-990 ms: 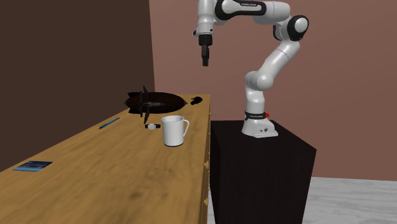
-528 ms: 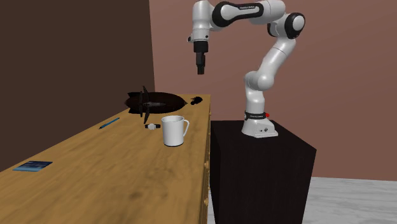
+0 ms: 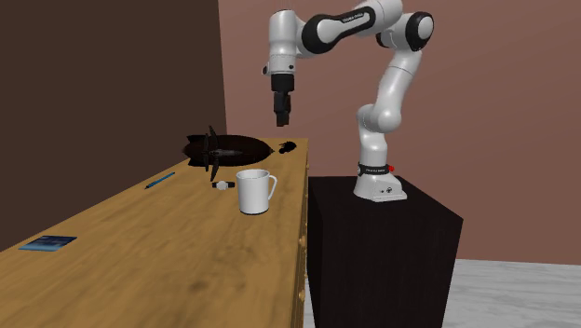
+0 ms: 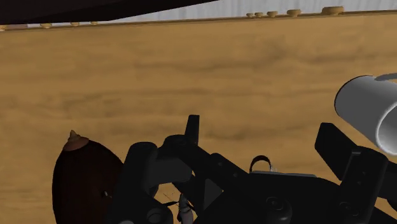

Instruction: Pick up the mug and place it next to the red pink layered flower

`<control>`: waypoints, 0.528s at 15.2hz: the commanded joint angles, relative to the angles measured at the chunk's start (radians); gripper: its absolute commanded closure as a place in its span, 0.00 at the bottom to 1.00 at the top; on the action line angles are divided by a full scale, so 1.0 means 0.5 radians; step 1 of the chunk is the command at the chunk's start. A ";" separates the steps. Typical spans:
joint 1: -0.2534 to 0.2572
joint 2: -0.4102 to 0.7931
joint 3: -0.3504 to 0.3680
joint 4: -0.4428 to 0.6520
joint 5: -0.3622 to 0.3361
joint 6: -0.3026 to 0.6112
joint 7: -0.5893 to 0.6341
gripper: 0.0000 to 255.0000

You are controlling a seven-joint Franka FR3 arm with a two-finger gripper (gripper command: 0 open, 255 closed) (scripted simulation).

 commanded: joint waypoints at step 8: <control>0.044 0.599 0.286 0.273 -0.104 0.361 0.410 0.00</control>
